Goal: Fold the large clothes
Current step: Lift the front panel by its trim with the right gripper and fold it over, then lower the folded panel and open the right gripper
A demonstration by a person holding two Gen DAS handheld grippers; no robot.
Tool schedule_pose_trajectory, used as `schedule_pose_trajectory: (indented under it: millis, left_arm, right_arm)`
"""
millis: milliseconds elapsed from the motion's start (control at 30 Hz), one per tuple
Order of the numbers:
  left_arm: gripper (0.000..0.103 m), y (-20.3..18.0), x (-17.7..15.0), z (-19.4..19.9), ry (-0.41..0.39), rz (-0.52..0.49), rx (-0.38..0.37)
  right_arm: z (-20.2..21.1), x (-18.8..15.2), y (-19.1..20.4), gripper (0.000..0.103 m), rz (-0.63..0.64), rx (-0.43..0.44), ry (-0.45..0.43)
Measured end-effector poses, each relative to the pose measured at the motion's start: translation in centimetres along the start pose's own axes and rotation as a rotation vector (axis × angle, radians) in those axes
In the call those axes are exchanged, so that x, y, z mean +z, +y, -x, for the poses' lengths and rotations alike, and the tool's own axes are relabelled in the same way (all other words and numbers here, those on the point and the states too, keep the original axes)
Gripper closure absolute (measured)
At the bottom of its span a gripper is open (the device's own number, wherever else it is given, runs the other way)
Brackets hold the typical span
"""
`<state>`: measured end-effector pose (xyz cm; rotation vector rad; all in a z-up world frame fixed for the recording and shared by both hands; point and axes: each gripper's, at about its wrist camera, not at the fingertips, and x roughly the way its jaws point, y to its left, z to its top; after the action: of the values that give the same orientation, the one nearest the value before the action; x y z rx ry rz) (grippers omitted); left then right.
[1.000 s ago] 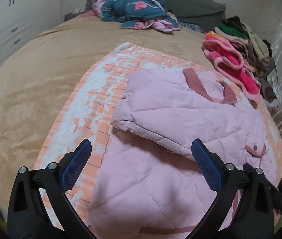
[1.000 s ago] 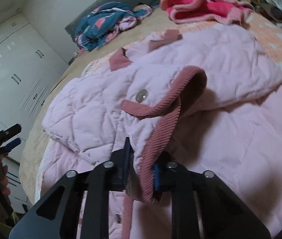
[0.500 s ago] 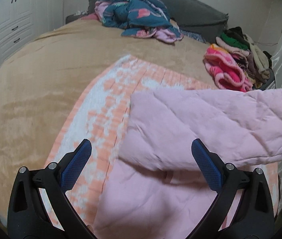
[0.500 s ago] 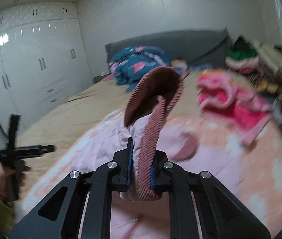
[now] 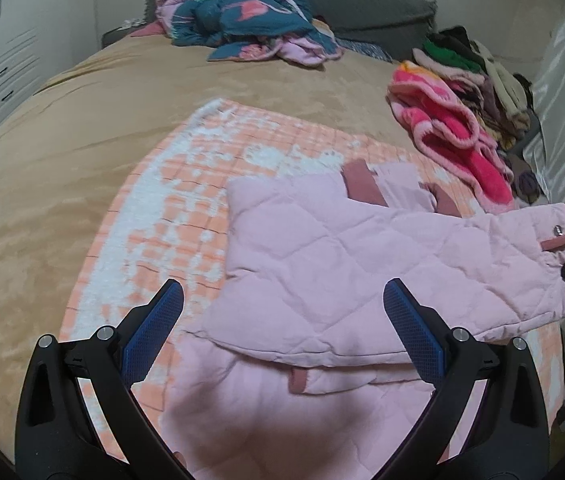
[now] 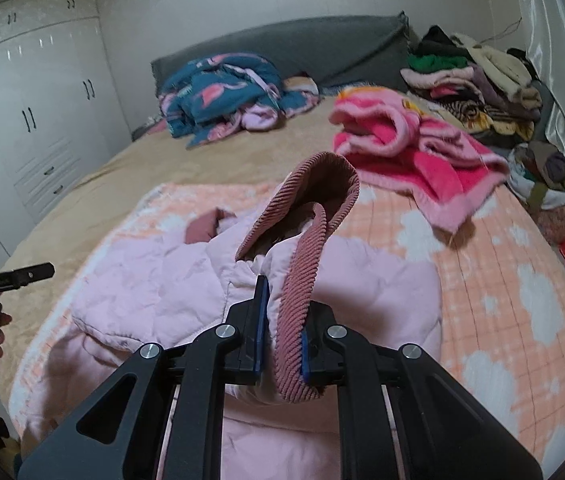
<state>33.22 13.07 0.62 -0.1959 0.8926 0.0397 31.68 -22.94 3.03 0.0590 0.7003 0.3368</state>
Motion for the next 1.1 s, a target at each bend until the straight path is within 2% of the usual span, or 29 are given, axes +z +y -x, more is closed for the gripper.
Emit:
schedule_pose_trajectory:
  millis: [300, 700, 800, 867, 1100]
  left_arm:
    - [0.009, -2.2, -1.0, -2.0, 0.031, -0.061, -0.015]
    - [0.009, -4.4, -2.2, -4.3, 0.079, -0.113, -0.011]
    - [0.009, -4.7, -2.3, -4.8, 0.088, -0.114, -0.019]
    - [0.009, -5.0, -2.4, -5.1, 0.095, -0.118, -0.022]
    - [0.009, -5.7, -2.7, -6.5, 0.127, -0.128, -0.022]
  right_arm:
    - [-1.5, -1.2, -0.2, 0.088, -0.013, -0.021, 0.059]
    - [-2.3, -2.3, -0.9, 0.077, -0.022, -0.046, 0.099]
    - [-2.2, -2.5, -1.3, 0.069, -0.035, -0.053, 0.098]
    - [-1.9, -2.6, -1.5, 0.054, -0.042, -0.064, 0.085]
    - [-0.2, -2.3, -1.8, 0.05, -0.025, -0.105, 0.041]
